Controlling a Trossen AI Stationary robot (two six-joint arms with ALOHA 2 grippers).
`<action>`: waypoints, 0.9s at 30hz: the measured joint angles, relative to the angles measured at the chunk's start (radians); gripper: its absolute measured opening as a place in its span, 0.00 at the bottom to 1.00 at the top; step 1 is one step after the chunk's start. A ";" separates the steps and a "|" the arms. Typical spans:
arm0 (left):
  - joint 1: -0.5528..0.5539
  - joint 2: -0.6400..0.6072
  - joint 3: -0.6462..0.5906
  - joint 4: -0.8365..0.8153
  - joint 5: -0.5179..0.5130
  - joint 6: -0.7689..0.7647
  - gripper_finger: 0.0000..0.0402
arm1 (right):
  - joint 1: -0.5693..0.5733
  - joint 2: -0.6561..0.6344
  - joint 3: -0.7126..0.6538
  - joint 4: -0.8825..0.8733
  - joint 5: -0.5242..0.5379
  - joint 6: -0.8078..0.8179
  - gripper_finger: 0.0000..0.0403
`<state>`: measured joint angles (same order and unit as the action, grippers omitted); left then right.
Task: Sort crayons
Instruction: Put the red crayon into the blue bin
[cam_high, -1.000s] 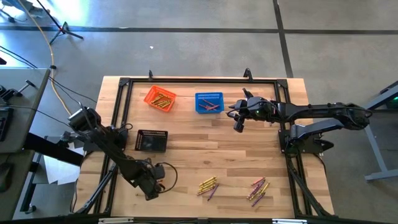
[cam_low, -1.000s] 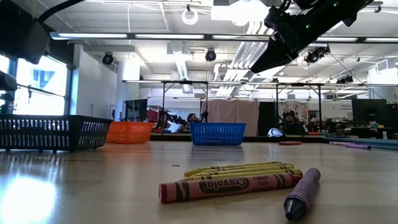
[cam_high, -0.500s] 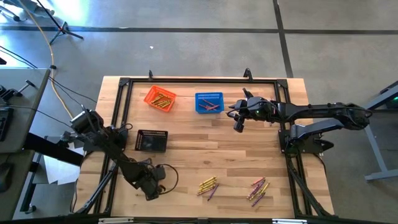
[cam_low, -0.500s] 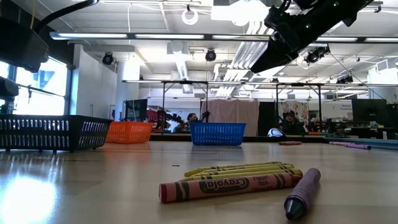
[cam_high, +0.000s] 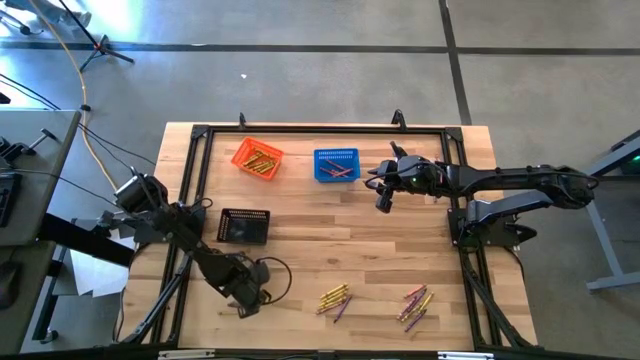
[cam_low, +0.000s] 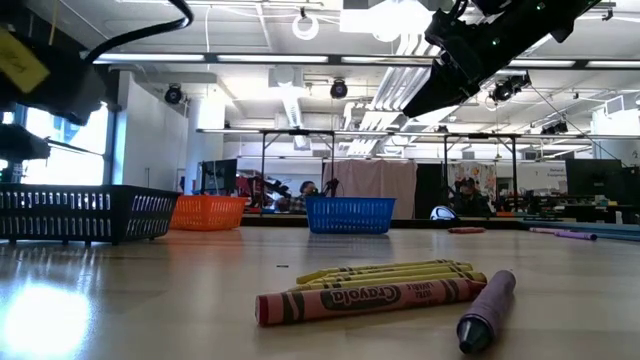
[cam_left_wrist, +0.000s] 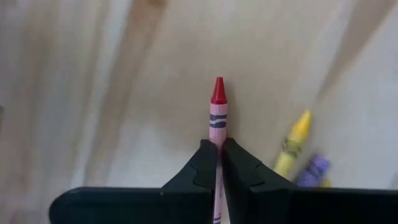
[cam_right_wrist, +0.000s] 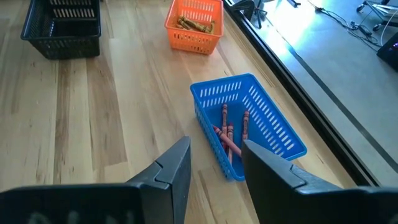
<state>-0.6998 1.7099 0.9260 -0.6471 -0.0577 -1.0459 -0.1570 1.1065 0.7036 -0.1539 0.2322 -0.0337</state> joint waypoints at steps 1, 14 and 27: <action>0.001 -0.001 0.000 0.002 -0.013 -0.004 0.01 | 0.000 0.000 0.000 0.000 0.000 0.000 0.32; 0.102 -0.123 -0.001 0.149 -0.278 0.186 0.00 | 0.000 0.000 0.000 0.000 0.000 -0.019 0.32; 0.482 -0.144 0.000 0.705 -0.532 0.977 0.00 | 0.000 0.000 0.000 0.001 0.000 -0.030 0.32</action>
<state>-0.2178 1.5658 0.9264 0.0582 -0.5900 -0.0691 -0.1574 1.1065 0.7036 -0.1532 0.2321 -0.0641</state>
